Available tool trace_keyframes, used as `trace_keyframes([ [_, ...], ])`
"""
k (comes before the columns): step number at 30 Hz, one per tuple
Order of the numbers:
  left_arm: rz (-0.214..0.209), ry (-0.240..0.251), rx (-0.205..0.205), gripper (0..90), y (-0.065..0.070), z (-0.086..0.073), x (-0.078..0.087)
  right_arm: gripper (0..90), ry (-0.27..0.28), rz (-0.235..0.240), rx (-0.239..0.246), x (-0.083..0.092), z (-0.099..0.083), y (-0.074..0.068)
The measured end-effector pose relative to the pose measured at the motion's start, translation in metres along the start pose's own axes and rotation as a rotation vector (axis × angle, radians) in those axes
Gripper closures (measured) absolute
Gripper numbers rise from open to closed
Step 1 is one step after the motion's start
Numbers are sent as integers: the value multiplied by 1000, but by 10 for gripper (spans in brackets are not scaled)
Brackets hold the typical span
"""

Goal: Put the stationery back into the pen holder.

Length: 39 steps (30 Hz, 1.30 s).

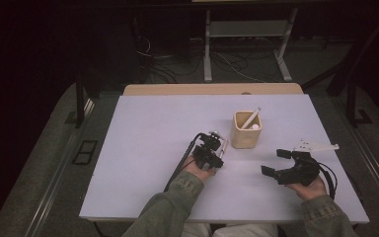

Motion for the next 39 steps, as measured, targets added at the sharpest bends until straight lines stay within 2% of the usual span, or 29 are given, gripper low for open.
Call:
trace_keyframes([
  [2, 12, 10, 11, 725, 2, -1, 0, 5, 5, 1, 0, 0, 0, 0],
  [5, 29, 6, -16, 730, 4, -2, 1, 4, 10, 0, -4, 0, 0, 1],
  [8, 39, 18, -15, 740, 4, -4, 1, 4, 11, 0, -6, 1, 0, 1],
  [9, 41, 33, 10, 746, 5, -5, 0, 4, 11, 0, -6, 1, 0, 0],
  [12, 30, 44, 45, 768, 3, -5, 0, 5, 11, -2, -7, 1, 1, 0],
  [14, 16, 35, 60, 773, -1, -5, 1, 5, 13, -2, -8, 1, 1, 0],
  [15, 12, 39, 85, 776, -1, -5, 1, 4, 14, -2, -8, 1, 1, 0],
  [18, -11, 40, 100, 782, -6, -5, 1, 5, 16, -1, -4, 1, 1, 1],
  [19, -16, 42, 124, 784, -7, -5, 1, 4, 16, 0, -4, 1, 1, 1],
  [21, -29, 46, 131, 787, -9, -6, 1, 4, 16, 1, -5, 1, 1, 1],
  [22, -33, 52, 150, 788, -10, -6, 1, 4, 16, 1, -4, 1, 1, 1],
  [27, -39, 53, 140, 793, -14, -7, 3, 5, 19, 3, -7, 2, 1, 1],
  [39, -72, 55, 149, 796, -24, -11, 8, 5, 19, 2, -19, 2, 1, 1],
])
Point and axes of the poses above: each handheld gripper's, and its own axes: x roughly backward along the jaws, z roughly out of its top, y roughly to its right, the point moved 1 cm from there along -x, roughly forward along the jaws, and after that the axes turned 11 degrees about y, right-handed, at the moved point
